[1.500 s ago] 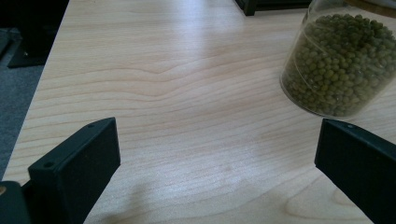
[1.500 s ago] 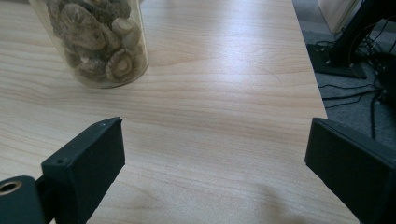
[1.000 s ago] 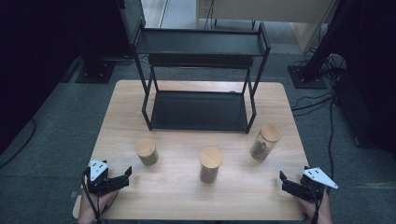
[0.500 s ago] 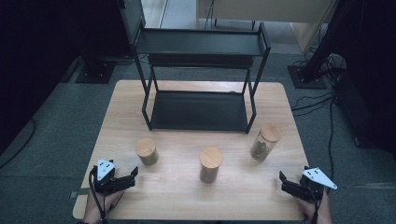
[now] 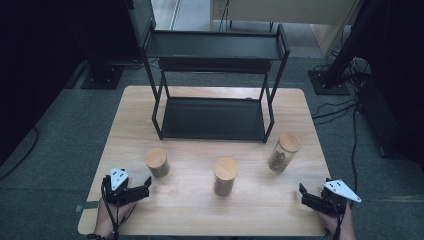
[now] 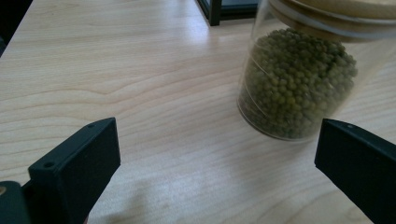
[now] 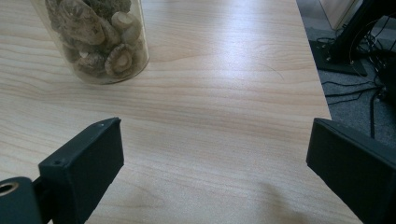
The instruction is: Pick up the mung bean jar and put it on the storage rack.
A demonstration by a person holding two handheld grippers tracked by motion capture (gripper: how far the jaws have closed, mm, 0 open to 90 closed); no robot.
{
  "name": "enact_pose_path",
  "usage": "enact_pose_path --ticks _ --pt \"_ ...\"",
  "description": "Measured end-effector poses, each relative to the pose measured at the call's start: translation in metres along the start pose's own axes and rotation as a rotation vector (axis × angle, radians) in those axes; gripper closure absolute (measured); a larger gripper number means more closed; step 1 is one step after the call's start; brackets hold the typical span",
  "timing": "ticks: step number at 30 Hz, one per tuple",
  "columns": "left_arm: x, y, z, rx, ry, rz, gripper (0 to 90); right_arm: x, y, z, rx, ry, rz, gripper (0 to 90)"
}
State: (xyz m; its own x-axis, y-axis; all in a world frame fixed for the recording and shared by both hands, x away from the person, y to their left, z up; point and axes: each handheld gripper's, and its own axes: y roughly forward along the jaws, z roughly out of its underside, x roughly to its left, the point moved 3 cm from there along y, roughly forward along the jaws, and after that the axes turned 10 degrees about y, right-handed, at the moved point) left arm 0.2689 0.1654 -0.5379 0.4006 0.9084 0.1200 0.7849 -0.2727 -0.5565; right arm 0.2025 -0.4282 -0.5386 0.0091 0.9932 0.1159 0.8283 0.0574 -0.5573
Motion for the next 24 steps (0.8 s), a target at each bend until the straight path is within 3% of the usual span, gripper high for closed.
enact_pose_path --ticks 10,24 --pt "-0.005 0.01 -0.006 0.019 0.043 -0.004 0.4 0.0 0.0 0.0 -0.004 0.0 0.001 3.8" --pt "-0.014 0.011 -0.011 0.011 0.033 0.038 0.4 0.0 0.0 0.0 -0.002 -0.004 0.001 3.8"
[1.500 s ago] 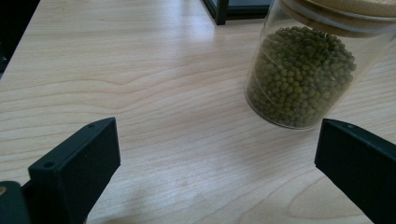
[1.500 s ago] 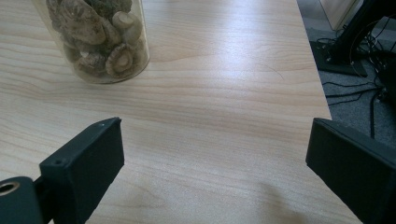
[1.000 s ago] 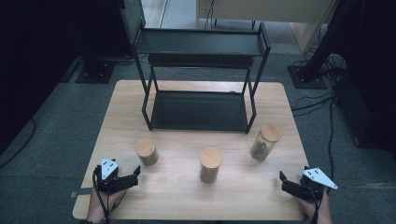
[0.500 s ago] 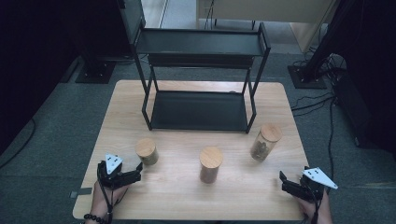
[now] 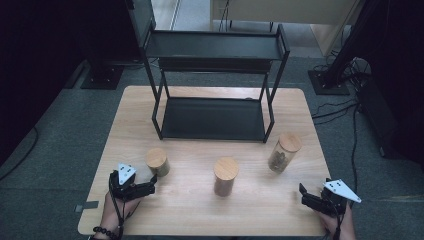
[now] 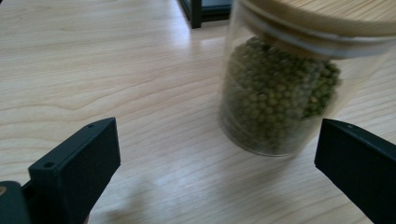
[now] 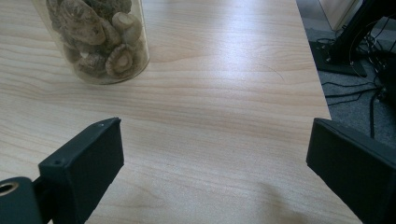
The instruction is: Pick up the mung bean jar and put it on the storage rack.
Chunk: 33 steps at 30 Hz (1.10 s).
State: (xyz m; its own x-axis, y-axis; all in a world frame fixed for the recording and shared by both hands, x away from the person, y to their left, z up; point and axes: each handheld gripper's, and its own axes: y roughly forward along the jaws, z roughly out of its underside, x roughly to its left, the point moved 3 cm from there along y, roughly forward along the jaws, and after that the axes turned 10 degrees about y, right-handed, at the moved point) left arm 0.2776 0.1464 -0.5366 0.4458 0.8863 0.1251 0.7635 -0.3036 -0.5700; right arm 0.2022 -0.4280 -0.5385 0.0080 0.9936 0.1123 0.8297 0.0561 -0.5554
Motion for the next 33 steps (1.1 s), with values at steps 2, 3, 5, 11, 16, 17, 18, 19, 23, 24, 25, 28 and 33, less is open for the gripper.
enact_pose_path --ticks 2,3,5,11,16,17,18,19,23,24,25,28,33 --pt "-0.003 0.0 -0.002 -0.006 0.004 0.008 0.4 0.0 0.0 0.0 -0.001 -0.001 0.0 3.8" --pt "-0.005 0.001 -0.003 -0.01 0.003 0.009 0.4 0.0 0.0 0.0 -0.001 -0.001 0.0 3.8" --pt "-0.009 0.002 -0.004 -0.012 0.003 0.01 0.8 0.0 0.0 0.0 -0.003 -0.004 0.001 3.8" --pt "-0.016 0.005 -0.006 -0.018 -0.005 0.017 1.5 0.0 0.0 0.0 -0.004 -0.005 -0.002 3.8" --pt "-0.017 0.005 -0.012 -0.043 -0.011 0.02 4.6 0.001 -0.001 0.0 -0.004 -0.01 -0.004 3.8" --pt "-0.017 0.005 -0.012 -0.043 -0.011 0.02 5.1 0.001 -0.001 0.0 -0.003 -0.011 -0.004 3.8" --pt "-0.017 0.006 -0.014 -0.044 -0.012 0.019 5.1 0.001 -0.001 0.0 -0.003 -0.011 -0.005 3.8" --pt "-0.017 0.006 -0.014 -0.044 -0.012 0.019 5.4 0.001 0.0 0.0 -0.003 -0.012 -0.005 3.8" --pt "-0.02 0.01 -0.02 -0.05 -0.012 0.028 7.1 0.001 -0.001 0.0 -0.004 -0.011 -0.006 3.8" --pt "-0.02 0.01 -0.02 -0.05 -0.012 0.028 7.1 0.001 -0.001 0.0 -0.004 -0.011 -0.006 3.8" --pt "-0.02 0.011 -0.021 -0.052 -0.014 0.029 7.1 0.001 -0.001 0.0 -0.003 -0.01 -0.006 3.8" --pt "-0.022 0.014 -0.024 -0.054 -0.018 0.026 9.4 0.001 -0.001 0.0 -0.004 -0.011 -0.005 3.8" --pt "-0.024 0.018 -0.026 -0.051 -0.024 0.028 9.5 0.001 -0.001 0.0 -0.003 -0.01 -0.006 3.8"
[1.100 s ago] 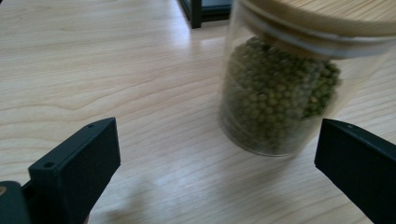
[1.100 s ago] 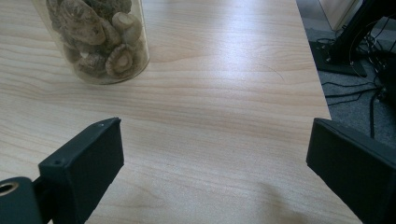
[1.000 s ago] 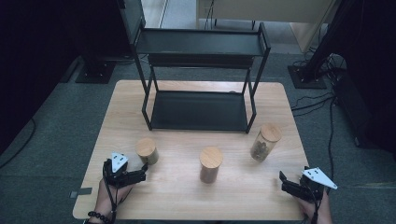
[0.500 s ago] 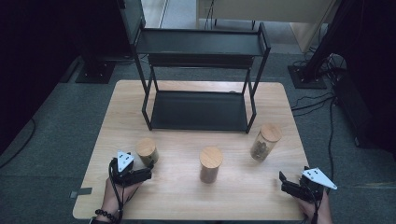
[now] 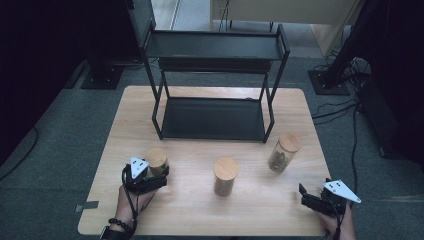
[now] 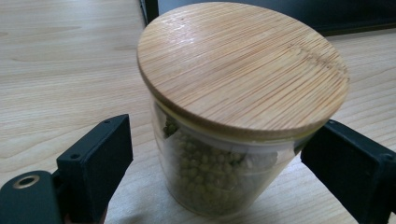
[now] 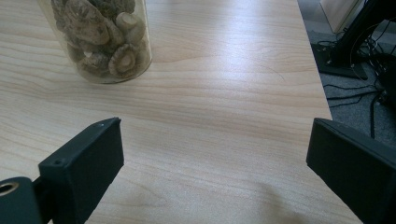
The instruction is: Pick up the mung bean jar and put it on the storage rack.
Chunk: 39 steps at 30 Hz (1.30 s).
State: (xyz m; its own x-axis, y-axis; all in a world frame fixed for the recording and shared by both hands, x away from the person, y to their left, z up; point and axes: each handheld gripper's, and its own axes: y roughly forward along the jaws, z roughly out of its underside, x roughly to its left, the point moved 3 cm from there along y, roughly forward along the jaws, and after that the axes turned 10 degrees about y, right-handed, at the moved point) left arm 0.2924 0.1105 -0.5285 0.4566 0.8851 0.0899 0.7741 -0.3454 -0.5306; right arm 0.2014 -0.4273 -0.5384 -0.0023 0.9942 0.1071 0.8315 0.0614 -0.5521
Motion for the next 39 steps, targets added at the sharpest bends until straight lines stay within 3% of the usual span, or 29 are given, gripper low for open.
enact_pose_path --ticks 9,12,17,21,23,28,39 --pt "-0.002 0.003 -0.005 -0.004 -0.007 0.004 14.2 0.0 0.0 0.0 -0.002 -0.001 0.002 3.8" --pt "-0.002 0.004 -0.007 -0.004 -0.017 -0.002 21.9 0.0 0.0 0.0 -0.002 -0.001 0.001 3.8" --pt "-0.001 0.005 -0.01 0.015 -0.037 -0.003 22.7 0.0 0.0 0.0 -0.003 0.0 0.002 3.8" --pt "-0.001 0.005 -0.01 0.013 -0.026 -0.01 23.6 0.0 0.0 0.0 -0.002 -0.001 0.003 3.8" --pt "-0.003 0.004 -0.011 0.013 -0.002 -0.03 24.4 0.0 0.0 0.0 -0.001 -0.003 0.002 3.7" --pt "-0.005 0.005 -0.013 0.019 0.001 -0.047 25.1 0.0 0.0 0.0 -0.003 -0.001 0.005 3.6" --pt "-0.007 0.012 -0.02 0.025 -0.002 -0.035 25.4 0.0 0.0 0.0 -0.003 -0.001 0.001 3.6"
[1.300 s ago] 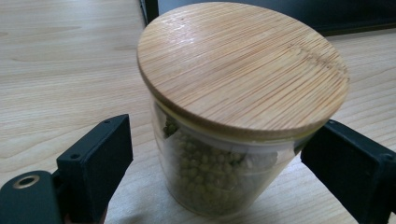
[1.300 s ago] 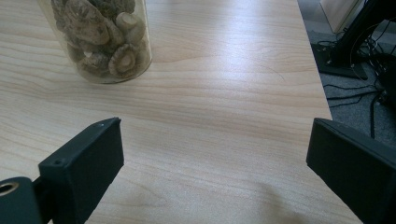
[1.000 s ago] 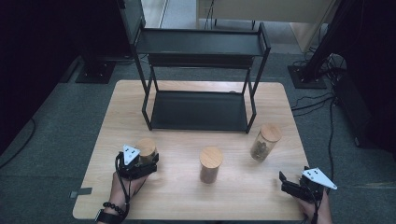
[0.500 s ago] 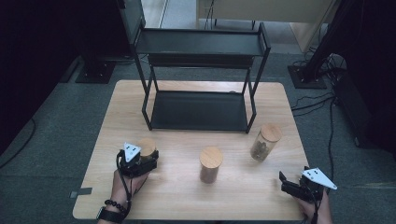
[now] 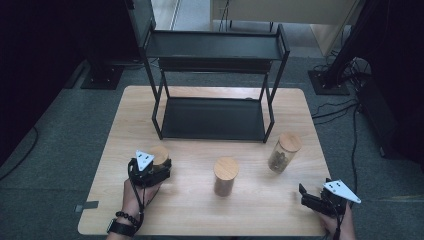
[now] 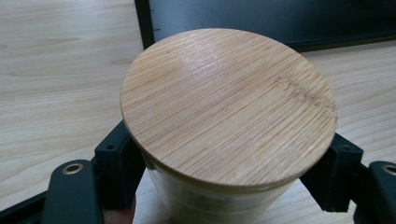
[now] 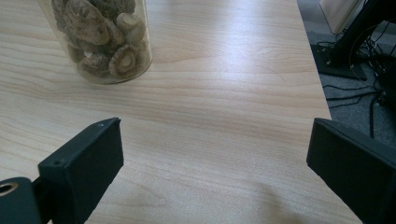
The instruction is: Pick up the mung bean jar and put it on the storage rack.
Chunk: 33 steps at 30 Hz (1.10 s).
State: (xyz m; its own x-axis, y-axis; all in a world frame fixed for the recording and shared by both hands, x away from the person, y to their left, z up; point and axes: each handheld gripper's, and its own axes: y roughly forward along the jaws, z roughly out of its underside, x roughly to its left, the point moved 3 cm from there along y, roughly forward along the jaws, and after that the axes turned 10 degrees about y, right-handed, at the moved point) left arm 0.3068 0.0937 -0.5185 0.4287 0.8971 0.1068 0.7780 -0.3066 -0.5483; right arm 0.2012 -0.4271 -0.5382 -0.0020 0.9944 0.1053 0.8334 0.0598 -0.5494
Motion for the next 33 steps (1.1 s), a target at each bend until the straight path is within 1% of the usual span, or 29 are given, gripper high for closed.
enact_pose_path --ticks 5,7,13,17,24,28,33 --pt "-0.004 0.005 -0.005 0.005 0.005 0.0 25.5 0.0 0.0 0.0 0.0 -0.001 -0.001 3.6" --pt "-0.006 0.009 -0.008 0.01 -0.004 0.0 25.5 0.0 0.0 0.0 -0.002 -0.002 -0.001 3.6" --pt "-0.009 0.015 -0.015 0.014 -0.006 0.001 25.5 0.0 0.0 0.0 -0.002 -0.002 -0.003 3.6" --pt "-0.01 0.018 -0.018 0.015 0.0 0.002 25.5 0.0 0.0 0.0 -0.001 -0.003 -0.003 3.6" --pt "-0.012 0.029 -0.031 0.017 0.002 -0.001 25.5 0.001 0.0 0.0 -0.001 -0.006 -0.004 3.6" --pt "-0.014 0.032 -0.035 0.017 0.008 -0.003 25.6 0.001 0.0 0.0 0.0 -0.007 -0.005 3.6" --pt "-0.015 0.039 -0.039 0.021 0.006 -0.002 25.5 0.001 0.0 0.0 0.0 -0.007 -0.008 3.6"
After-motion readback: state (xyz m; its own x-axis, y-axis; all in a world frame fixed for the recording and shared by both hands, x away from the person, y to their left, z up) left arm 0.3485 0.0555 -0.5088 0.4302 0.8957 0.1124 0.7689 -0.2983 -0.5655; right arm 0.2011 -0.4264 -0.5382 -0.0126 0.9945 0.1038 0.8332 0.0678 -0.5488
